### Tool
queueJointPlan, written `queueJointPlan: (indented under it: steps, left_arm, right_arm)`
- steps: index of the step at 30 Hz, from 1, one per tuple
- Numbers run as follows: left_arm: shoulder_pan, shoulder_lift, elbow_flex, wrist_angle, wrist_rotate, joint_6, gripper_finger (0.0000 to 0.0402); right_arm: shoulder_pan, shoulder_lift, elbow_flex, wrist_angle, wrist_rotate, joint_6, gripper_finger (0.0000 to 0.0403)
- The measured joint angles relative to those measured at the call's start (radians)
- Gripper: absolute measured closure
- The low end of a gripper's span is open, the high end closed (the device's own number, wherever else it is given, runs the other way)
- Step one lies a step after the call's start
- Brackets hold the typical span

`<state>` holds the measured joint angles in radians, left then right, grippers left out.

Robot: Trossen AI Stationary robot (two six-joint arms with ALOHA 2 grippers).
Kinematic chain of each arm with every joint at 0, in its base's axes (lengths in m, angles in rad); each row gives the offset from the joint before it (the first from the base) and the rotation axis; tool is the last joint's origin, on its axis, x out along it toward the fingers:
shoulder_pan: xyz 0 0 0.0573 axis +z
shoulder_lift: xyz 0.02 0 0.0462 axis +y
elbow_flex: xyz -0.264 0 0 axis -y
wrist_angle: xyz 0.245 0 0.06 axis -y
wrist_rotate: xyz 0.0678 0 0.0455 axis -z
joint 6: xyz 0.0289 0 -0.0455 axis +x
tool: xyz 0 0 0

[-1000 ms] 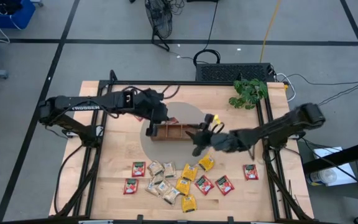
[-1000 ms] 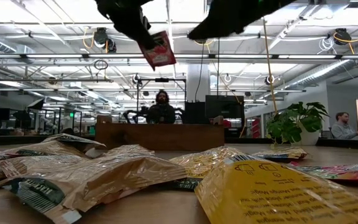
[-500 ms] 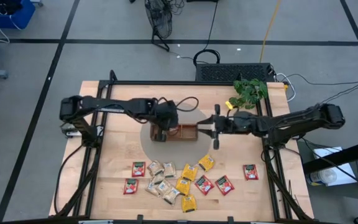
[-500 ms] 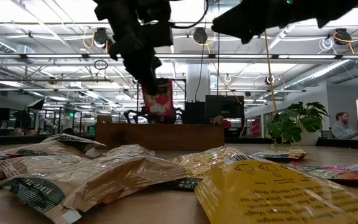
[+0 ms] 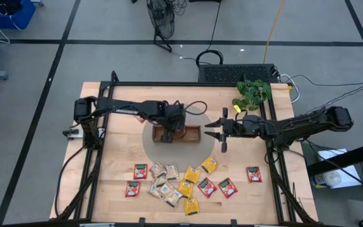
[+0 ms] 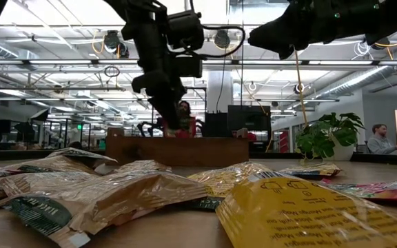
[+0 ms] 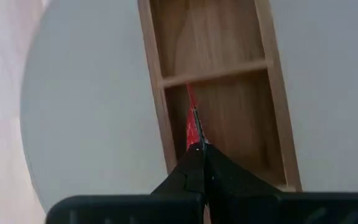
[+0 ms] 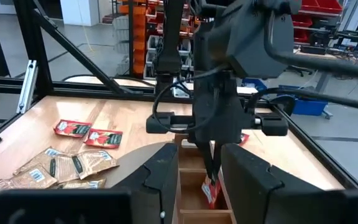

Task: Pick & Place Tea
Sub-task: Put the red tea bag into the wooden organizer

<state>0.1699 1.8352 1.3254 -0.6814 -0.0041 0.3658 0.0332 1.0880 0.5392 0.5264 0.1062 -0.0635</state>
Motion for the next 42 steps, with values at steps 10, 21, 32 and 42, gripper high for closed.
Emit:
queueJointPlan:
  steps: [10,21,32,42]
  left_arm:
    - [0.000,0.004,-0.001,-0.009,-0.056,0.007,0.0399]
    - [0.002,0.004,-0.001,-0.002,-0.058,0.019,0.0397]
    - [0.002,0.005,-0.001,0.027,-0.102,0.013,0.0340]
    - [-0.014,-0.003,-0.002,0.027,-0.260,0.037,0.0289]
  right_arm:
    - [0.001,0.000,0.000,-0.006,0.000,0.000,0.0297]
    - [0.001,0.000,0.000,-0.007,0.000,0.026,0.0298]
    - [0.001,0.000,0.000,-0.021,0.000,0.026,0.0298]
    - [0.001,0.000,0.001,-0.034,0.000,0.026,0.0298]
